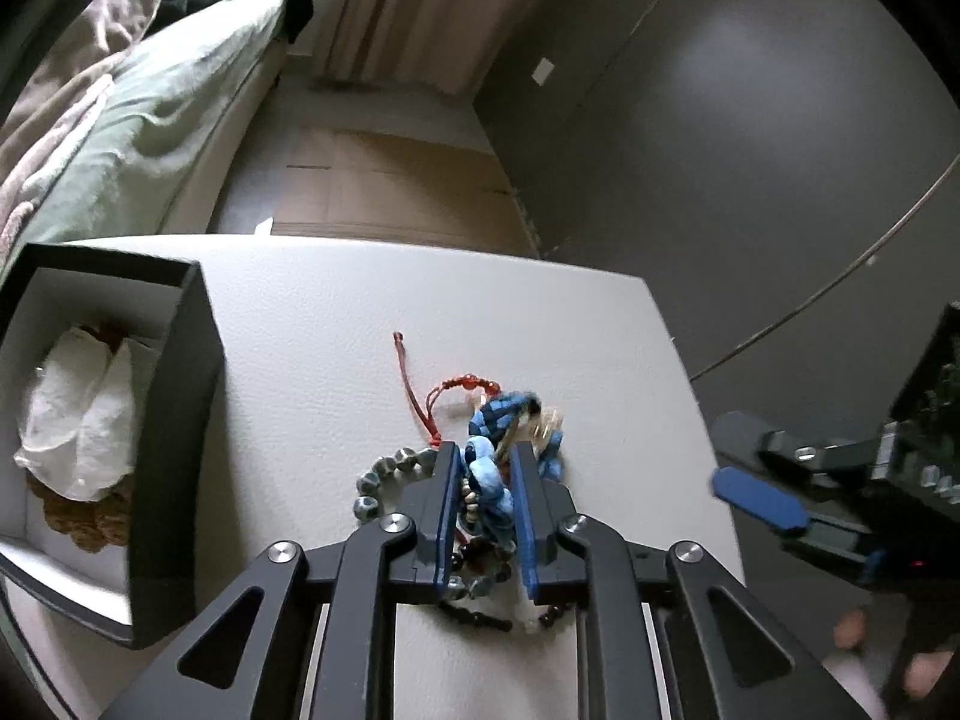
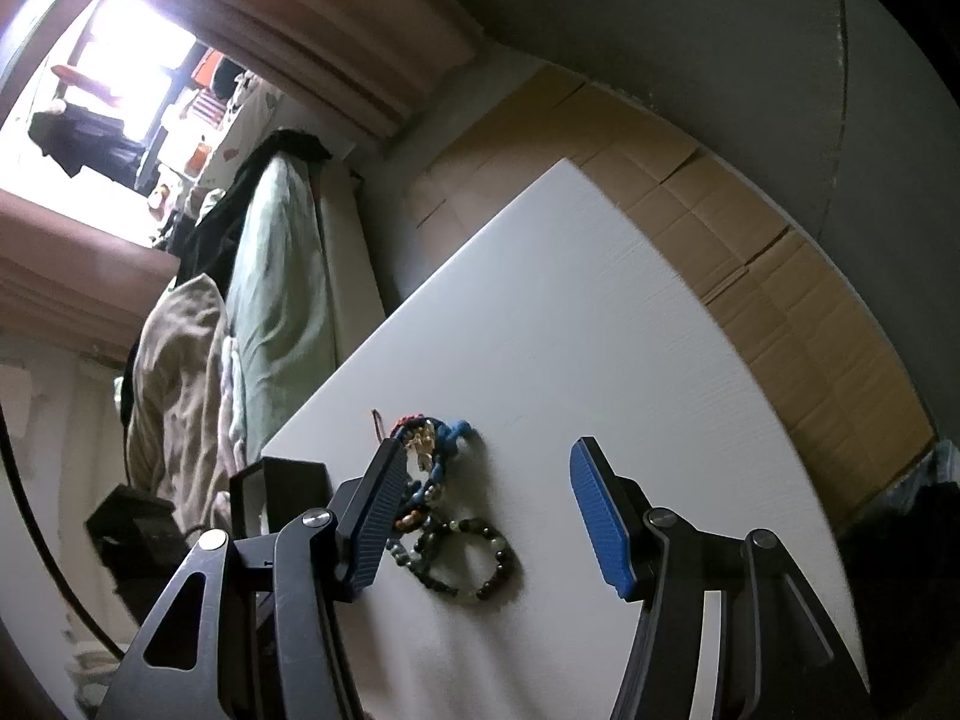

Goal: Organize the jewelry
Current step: 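Lift the blue bracelet with the left gripper while the right grasps its gold butterfly charm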

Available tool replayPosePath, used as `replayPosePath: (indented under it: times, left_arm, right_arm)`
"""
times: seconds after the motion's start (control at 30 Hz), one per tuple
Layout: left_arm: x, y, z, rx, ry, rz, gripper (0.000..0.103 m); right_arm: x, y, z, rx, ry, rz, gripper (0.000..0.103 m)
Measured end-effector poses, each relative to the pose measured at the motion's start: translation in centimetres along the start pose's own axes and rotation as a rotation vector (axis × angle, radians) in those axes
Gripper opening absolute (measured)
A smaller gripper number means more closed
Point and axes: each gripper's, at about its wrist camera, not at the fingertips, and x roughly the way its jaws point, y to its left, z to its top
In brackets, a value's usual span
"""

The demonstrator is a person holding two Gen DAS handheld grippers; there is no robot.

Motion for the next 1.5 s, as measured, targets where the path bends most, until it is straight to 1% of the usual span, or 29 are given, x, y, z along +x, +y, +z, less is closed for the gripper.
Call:
replayPosePath:
  times: [0.07,0.1,0.2,0.43,0.63,0.7,0.77,0.93,1.1,1.17,1.2,1.23,1.27,1.33,1.4,1.5]
  left_arm:
    - [-1.0,0.3,0.3,-0.009,-0.012,-0.033,0.017]
    - [-1.5,0.4,0.5,-0.014,-0.021,-0.046,0.009]
    - [-2.7,0.9,1.0,-0.039,-0.037,-0.087,0.009]
    - [-4.9,2.7,2.1,-0.093,-0.087,-0.106,0.009]
    - [-7.1,4.1,2.8,-0.122,-0.141,-0.104,0.009]
    - [-7.6,4.7,2.9,-0.133,-0.148,-0.103,0.009]
    - [-7.8,5.2,3.1,-0.145,-0.15,-0.1,0.009]
    - [-8.5,6.2,3.3,-0.163,-0.165,-0.099,0.009]
    - [-9.0,6.5,3.2,-0.172,-0.176,-0.1,0.009]
    - [-9.3,6.6,3.1,-0.176,-0.18,-0.1,0.009]
    - [-9.5,6.7,3.1,-0.178,-0.182,-0.099,0.009]
    - [-9.6,6.8,3.1,-0.18,-0.185,-0.098,0.009]
    - [-9.8,7.0,3.0,-0.184,-0.188,-0.096,0.009]
    - [-10.0,7.2,3.0,-0.19,-0.191,-0.096,0.009]
    - [-10.3,7.4,2.9,-0.194,-0.195,-0.094,0.009]
    - [-10.7,7.5,2.9,-0.198,-0.201,-0.091,0.009]
  right_arm:
    - [0.4,0.1,0.0,-0.003,0.008,0.008,0.058]
    - [0.7,0.2,0.0,-0.002,0.013,0.012,0.058]
    - [1.6,0.5,-0.1,0.0,0.026,0.023,0.058]
    - [4.2,1.5,-0.9,-0.014,0.075,0.023,0.058]
    - [5.9,2.6,-1.4,-0.047,0.094,0.031,0.058]
    - [6.3,2.7,-1.4,-0.056,0.092,0.006,0.058]
    - [6.5,3.0,-1.4,-0.085,0.082,-0.043,0.058]
    - [6.9,4.6,-1.6,-0.162,0.068,-0.087,0.058]
    - [7.9,6.6,-2.5,-0.285,0.075,-0.148,0.058]
    - [8.1,7.2,-2.8,-0.329,0.068,-0.19,0.054]
    - [8.0,7.1,-2.7,-0.335,0.066,-0.2,0.048]
    - [8.0,7.0,-2.7,-0.335,0.061,-0.216,0.037]
    - [8.0,6.9,-2.5,-0.33,0.057,-0.229,0.031]
    - [7.7,6.2,-2.1,-0.301,0.071,-0.188,0.03]
    - [7.2,5.0,-1.6,-0.244,0.083,-0.138,0.029]
    - [6.1,3.9,-1.3,-0.181,0.071,-0.083,0.029]
